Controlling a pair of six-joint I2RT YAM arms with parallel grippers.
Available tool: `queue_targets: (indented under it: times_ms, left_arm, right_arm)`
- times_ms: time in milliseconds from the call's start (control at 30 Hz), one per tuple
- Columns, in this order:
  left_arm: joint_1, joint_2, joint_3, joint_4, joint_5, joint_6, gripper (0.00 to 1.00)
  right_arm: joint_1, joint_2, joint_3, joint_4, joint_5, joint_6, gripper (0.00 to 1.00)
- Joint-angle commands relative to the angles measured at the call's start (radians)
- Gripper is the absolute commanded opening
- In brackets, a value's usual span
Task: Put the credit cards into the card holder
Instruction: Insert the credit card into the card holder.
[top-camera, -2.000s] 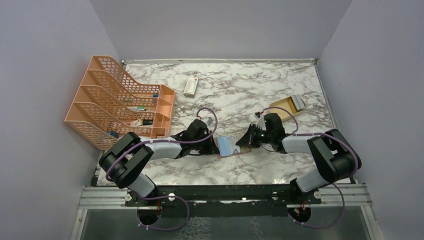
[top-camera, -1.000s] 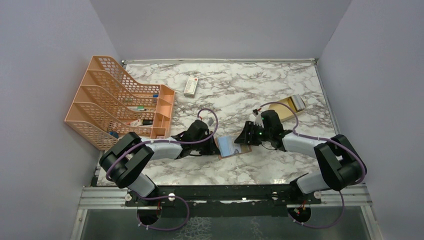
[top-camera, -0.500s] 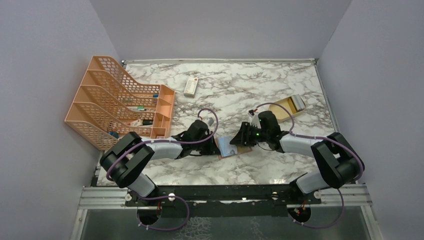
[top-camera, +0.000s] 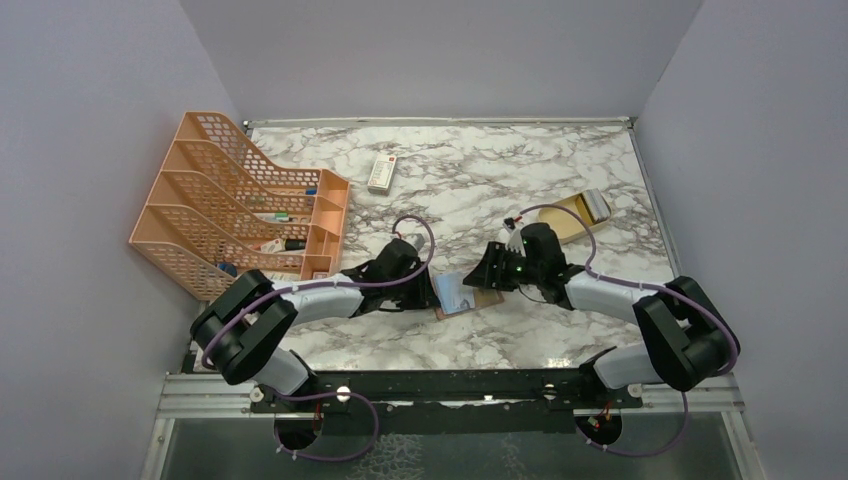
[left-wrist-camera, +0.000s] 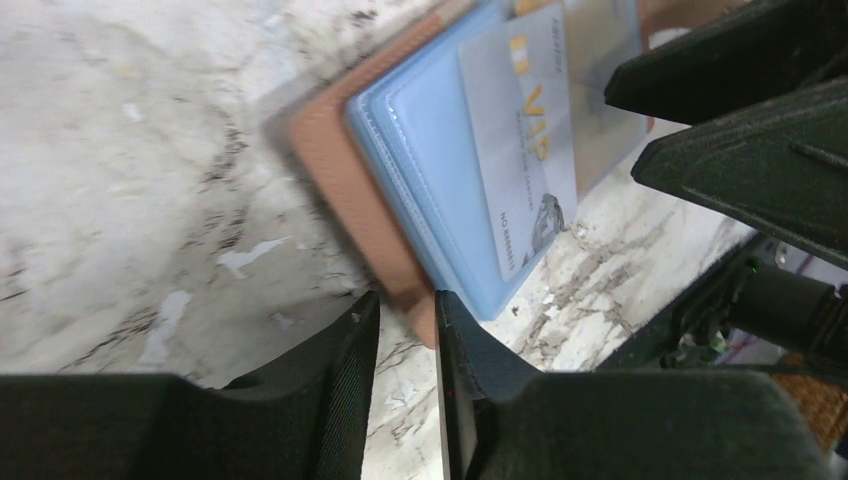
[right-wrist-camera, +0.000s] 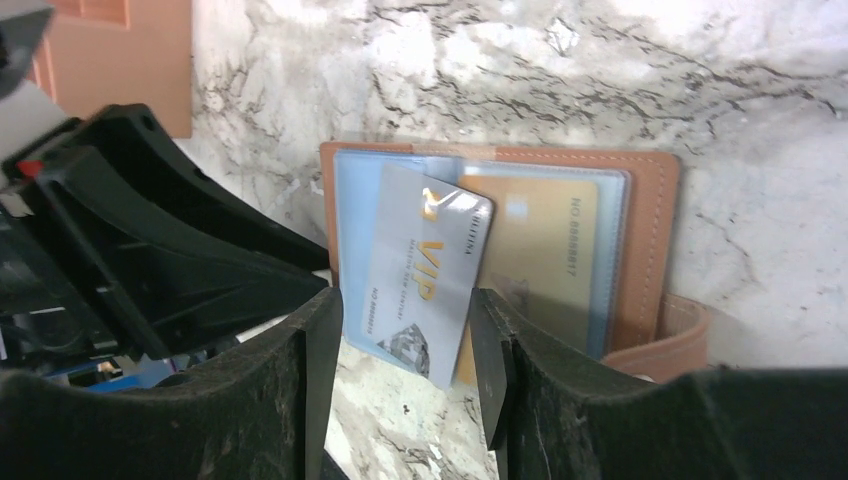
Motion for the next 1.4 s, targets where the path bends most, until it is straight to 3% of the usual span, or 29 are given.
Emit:
queue_targets:
  times_ms: [0,233,433,1000,1133,1367]
  left_arm:
    - [0.004,-0.060,0.033,-0.106,-0.122,0.009,0.32]
    - [0.018,-0.069,0.029,-0.092,-0.146,0.004,0.32]
    - [0.021,-0.002,0.039,-0.022,-0.054,0.026,0.14]
    - [0.024,0.044,0.064,-0.052,-0.087,0.054,0.10]
    - [0.025,0.019,0.066,-0.102,-0.135,0.038,0.12]
    - [0.030,-0.100,0.045,-0.146,-0.143,-0.009,0.29]
  right_arm:
    - [0.006,0.007,0.023,-0.042,0.068,-0.013,0.52]
    - [0.007,0.045,0.038,-0.010,0.047,0.004,0.53]
    - [0.008,0.083,0.047,-0.001,0.008,-0.013,0.53]
    - [0.014,0.140,0.010,0.185,-0.152,0.068,0.53]
    - [0.014,0.133,0.014,0.176,-0.156,0.073,0.53]
    - [0.014,0.025,0.038,-0.006,-0.011,0.028,0.54]
